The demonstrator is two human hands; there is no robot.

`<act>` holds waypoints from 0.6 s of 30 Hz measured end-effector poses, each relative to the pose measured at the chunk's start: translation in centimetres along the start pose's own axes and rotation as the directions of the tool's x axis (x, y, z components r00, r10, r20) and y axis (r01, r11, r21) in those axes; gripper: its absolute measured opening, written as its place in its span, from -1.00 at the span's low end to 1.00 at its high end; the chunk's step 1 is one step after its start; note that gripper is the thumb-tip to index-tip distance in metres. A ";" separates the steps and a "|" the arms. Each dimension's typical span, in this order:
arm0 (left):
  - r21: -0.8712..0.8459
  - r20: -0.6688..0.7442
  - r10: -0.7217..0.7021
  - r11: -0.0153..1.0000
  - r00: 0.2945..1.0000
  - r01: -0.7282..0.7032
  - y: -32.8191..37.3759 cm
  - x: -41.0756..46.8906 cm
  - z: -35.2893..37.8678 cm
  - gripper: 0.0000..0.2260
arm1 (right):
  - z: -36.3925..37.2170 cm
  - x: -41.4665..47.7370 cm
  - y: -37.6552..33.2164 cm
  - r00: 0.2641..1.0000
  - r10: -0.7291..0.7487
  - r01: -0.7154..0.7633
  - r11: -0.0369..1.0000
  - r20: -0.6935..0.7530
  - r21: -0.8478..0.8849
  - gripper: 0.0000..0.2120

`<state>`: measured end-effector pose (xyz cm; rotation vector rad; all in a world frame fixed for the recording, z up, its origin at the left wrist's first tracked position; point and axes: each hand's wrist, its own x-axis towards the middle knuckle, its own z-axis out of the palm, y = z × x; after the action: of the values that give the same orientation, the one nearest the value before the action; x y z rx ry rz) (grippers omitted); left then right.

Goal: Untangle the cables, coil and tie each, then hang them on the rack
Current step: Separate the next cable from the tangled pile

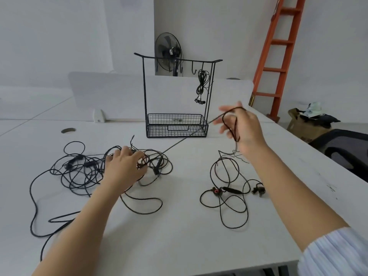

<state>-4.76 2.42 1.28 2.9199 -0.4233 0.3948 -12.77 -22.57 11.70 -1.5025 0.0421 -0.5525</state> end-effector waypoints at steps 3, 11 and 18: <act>-0.041 -0.079 -0.093 0.995 0.993 0.090 -0.1 0.1 0.1 -0.69 | 0.5 1.3 -2.7 0.996 0.079 -0.049 0.854 -0.036 0.517 -0.64; -0.628 -0.099 -0.487 0.707 0.868 0.325 -3.1 1.0 -0.3 -0.65 | -1.1 2.1 -8.9 0.988 -0.122 0.150 0.627 -0.095 0.765 -0.58; -0.422 -0.276 -0.348 0.881 0.896 0.212 -2.5 0.6 -0.6 -0.54 | -0.5 0.6 0.3 0.954 0.191 0.129 0.435 0.231 -0.891 -0.78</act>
<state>-3.60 4.77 1.73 2.4120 -0.0085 0.6779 -12.37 -23.25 11.58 -2.6640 0.1517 -0.2262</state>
